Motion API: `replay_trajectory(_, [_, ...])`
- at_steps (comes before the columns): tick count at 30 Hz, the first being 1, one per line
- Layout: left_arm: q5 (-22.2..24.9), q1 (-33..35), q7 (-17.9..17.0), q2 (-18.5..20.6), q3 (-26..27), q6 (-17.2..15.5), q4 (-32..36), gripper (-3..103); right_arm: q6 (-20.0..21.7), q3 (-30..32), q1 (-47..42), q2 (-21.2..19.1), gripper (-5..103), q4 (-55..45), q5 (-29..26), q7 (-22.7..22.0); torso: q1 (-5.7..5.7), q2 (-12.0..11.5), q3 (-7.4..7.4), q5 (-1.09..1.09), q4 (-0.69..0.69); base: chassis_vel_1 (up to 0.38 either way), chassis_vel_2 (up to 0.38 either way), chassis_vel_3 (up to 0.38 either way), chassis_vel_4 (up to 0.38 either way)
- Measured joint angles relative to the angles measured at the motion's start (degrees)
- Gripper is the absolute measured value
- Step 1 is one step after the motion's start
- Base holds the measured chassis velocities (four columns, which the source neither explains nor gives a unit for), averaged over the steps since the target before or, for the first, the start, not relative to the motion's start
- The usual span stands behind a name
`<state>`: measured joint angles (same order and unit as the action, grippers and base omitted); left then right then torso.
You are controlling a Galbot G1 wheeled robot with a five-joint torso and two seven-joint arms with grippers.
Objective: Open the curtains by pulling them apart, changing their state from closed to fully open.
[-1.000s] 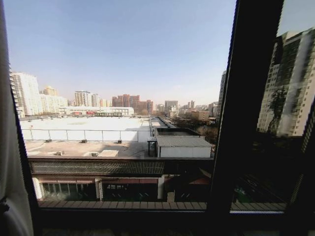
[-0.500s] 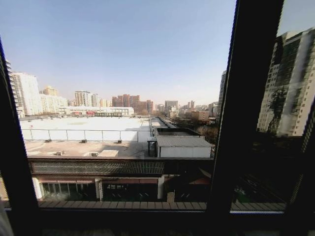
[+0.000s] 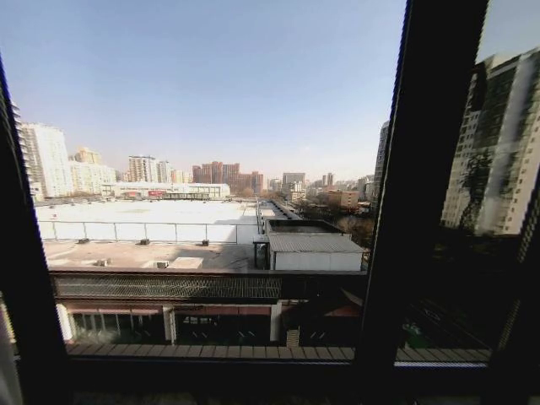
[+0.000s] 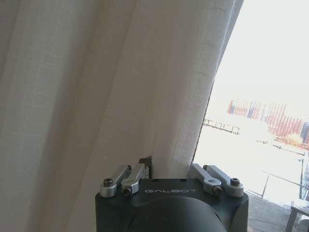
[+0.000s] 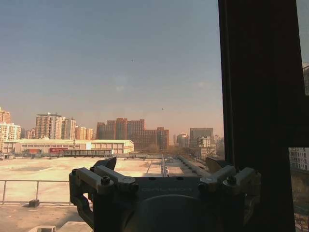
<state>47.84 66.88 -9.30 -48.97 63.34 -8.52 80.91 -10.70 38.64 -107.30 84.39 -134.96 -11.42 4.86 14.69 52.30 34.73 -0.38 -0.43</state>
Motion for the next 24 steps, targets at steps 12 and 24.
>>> replay_trajectory(12, [-2.38,8.56,-3.87,-5.91,-3.82,-0.56,21.37,71,0.00,-0.15,-0.11,0.51,100,-0.76,0.32,0.22,0.00,0.00,0.00,-0.01,0.02,0.000,0.000,0.000,0.000])
replay_trajectory(24, [-3.18,18.25,-6.87,-9.81,-9.21,-1.79,39.90,100,0.14,-0.36,-0.06,2.55,100,-0.57,1.53,0.29,-0.01,0.00,-0.01,-0.02,0.04,0.000,0.000,0.000,0.000])
